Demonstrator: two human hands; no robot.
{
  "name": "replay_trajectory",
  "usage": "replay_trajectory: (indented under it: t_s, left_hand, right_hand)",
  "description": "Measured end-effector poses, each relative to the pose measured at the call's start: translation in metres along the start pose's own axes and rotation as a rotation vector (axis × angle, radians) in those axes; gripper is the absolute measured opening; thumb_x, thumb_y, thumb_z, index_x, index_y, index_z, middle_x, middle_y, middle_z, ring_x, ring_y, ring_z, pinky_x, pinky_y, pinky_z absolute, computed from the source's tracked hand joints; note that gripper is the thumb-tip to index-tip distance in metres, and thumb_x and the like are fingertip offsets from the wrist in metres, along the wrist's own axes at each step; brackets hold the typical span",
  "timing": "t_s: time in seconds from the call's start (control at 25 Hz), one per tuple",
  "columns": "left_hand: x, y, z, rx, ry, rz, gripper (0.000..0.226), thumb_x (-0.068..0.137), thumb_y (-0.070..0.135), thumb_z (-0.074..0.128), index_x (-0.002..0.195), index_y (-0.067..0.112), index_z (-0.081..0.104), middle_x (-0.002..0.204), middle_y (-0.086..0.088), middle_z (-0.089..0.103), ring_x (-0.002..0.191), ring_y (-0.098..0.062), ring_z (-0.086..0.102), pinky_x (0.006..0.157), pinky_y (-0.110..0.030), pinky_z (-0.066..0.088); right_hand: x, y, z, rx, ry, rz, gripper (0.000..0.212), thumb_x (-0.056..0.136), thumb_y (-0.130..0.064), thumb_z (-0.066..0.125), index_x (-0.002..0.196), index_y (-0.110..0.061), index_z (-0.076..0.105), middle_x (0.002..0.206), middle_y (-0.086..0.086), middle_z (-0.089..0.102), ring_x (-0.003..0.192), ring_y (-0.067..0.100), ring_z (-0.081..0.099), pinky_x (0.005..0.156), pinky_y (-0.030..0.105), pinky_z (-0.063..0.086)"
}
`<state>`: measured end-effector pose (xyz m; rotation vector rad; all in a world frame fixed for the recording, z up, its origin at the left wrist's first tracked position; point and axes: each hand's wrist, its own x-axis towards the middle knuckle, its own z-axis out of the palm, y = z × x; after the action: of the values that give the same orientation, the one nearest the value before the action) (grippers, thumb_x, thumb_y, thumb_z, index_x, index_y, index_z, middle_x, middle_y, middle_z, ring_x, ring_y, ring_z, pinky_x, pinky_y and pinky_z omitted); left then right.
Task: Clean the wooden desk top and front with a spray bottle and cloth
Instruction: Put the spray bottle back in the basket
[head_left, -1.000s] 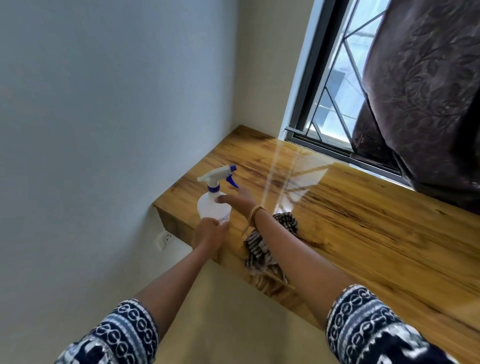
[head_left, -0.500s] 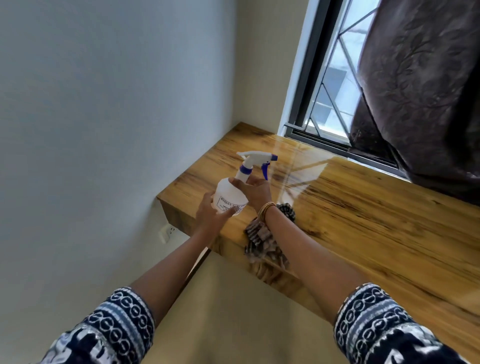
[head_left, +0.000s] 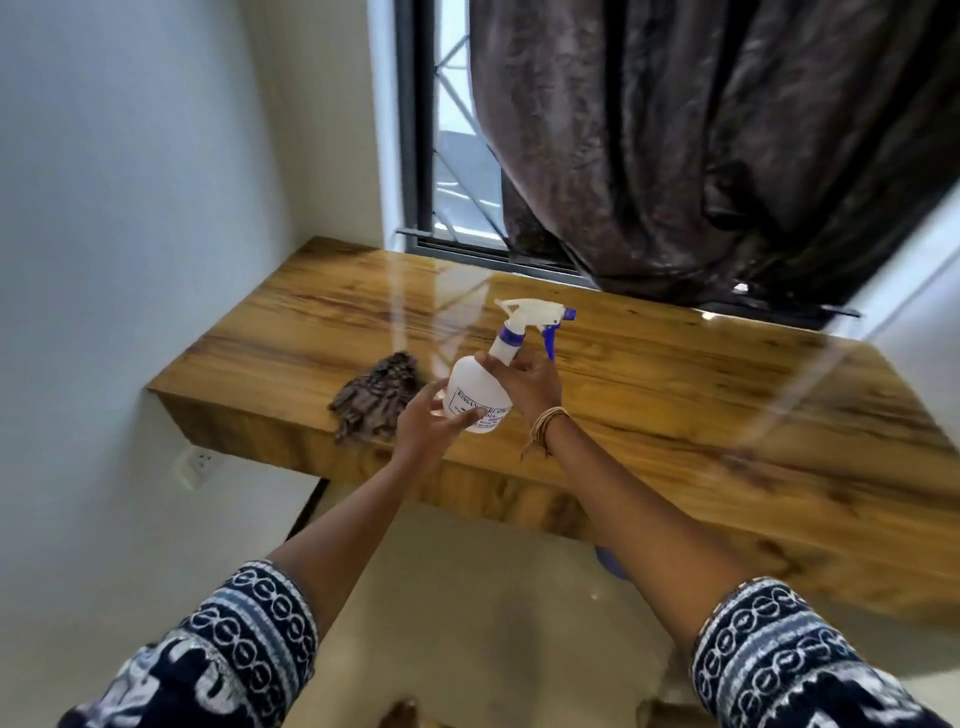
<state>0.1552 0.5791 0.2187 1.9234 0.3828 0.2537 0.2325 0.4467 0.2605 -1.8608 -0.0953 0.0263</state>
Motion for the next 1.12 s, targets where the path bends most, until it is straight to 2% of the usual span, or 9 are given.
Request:
replay_trajectory:
  t_s: [0.12,0.24,0.4,0.56,0.64,0.68,0.76,0.96,1.12]
  left_hand:
    - [-0.047,0.020,0.062,-0.014,-0.117,0.008,0.074,0.070,0.042,0.084,0.134,0.020,0.053,0.108,0.003,0.066,0.088,-0.013,0.065,0.064,-0.026,0.055]
    - [-0.092,0.031,0.124,0.011,-0.228,-0.002,0.071,0.071,0.043,0.083,0.131,0.019,0.054,0.107,0.003,0.068,0.086,-0.017,0.068,0.064,-0.031,0.057]
    - [-0.142,0.050,0.208,0.082,-0.449,0.008,0.063,0.072,0.044,0.082,0.125,0.019,0.058,0.111,0.001,0.071,0.085,-0.016,0.068,0.054,-0.017,0.047]
    - [-0.179,0.063,0.287,0.143,-0.644,0.060,0.060,0.075,0.039,0.081,0.128,0.022,0.059,0.115,0.002,0.070,0.088,-0.019,0.069,0.052,-0.012,0.045]
    - [-0.195,0.066,0.325,0.139,-0.735,0.079,0.061,0.076,0.037,0.081,0.129,0.020,0.057,0.115,0.003,0.068,0.097,-0.021,0.069,0.064,-0.023,0.054]
    - [-0.202,0.069,0.341,0.140,-0.787,0.079,0.062,0.077,0.035,0.081,0.131,0.018,0.057,0.114,0.002,0.067,0.101,-0.021,0.067,0.072,-0.033,0.056]
    - [-0.218,0.071,0.379,0.144,-0.904,0.084,0.060,0.078,0.033,0.080,0.131,0.017,0.056,0.117,0.000,0.067,0.105,-0.022,0.065,0.080,-0.041,0.056]
    - [-0.254,0.060,0.459,0.153,-1.081,0.068,0.055,0.083,0.024,0.076,0.133,0.013,0.055,0.118,-0.010,0.069,0.102,-0.026,0.067,0.075,-0.035,0.054]
    - [-0.282,0.037,0.522,0.171,-1.213,-0.058,0.065,0.085,0.002,0.070,0.143,0.016,0.044,0.127,-0.009,0.063,0.113,-0.028,0.062,0.082,-0.040,0.051]
  right_hand:
    - [-0.039,0.025,-0.076,-0.010,0.072,0.036,0.024,0.076,-0.041,0.080,0.088,-0.022,0.071,0.085,-0.005,0.071,0.077,0.008,0.065,0.066,0.025,0.052]
    - [-0.078,0.057,-0.147,-0.036,0.139,0.110,0.026,0.077,-0.040,0.080,0.089,-0.018,0.071,0.082,-0.007,0.069,0.076,0.008,0.063,0.064,0.021,0.049]
    - [-0.124,0.106,-0.236,-0.041,0.273,0.226,0.021,0.076,-0.039,0.081,0.082,-0.023,0.068,0.078,-0.011,0.068,0.078,0.009,0.065,0.072,0.026,0.053]
    - [-0.161,0.151,-0.312,-0.077,0.442,0.334,0.031,0.076,-0.042,0.079,0.094,-0.018,0.071,0.084,-0.011,0.068,0.081,0.007,0.064,0.063,0.015,0.044]
    - [-0.178,0.174,-0.344,-0.094,0.534,0.389,0.042,0.075,-0.045,0.079,0.106,-0.020,0.069,0.088,-0.012,0.069,0.084,0.006,0.064,0.065,0.016,0.045]
    - [-0.187,0.184,-0.358,-0.095,0.582,0.418,0.044,0.074,-0.046,0.079,0.109,-0.021,0.068,0.089,-0.012,0.069,0.084,0.007,0.064,0.069,0.019,0.048]
    - [-0.204,0.207,-0.386,-0.094,0.681,0.482,0.045,0.074,-0.048,0.078,0.108,-0.020,0.069,0.090,-0.010,0.070,0.086,0.010,0.067,0.076,0.027,0.053]
    - [-0.243,0.265,-0.444,-0.045,0.846,0.590,0.035,0.076,-0.049,0.076,0.087,-0.016,0.073,0.085,-0.002,0.074,0.084,0.018,0.070,0.079,0.038,0.058]
    - [-0.266,0.325,-0.485,-0.016,0.893,0.699,0.047,0.077,-0.054,0.072,0.087,-0.007,0.073,0.085,0.008,0.075,0.086,0.024,0.070,0.080,0.042,0.058]
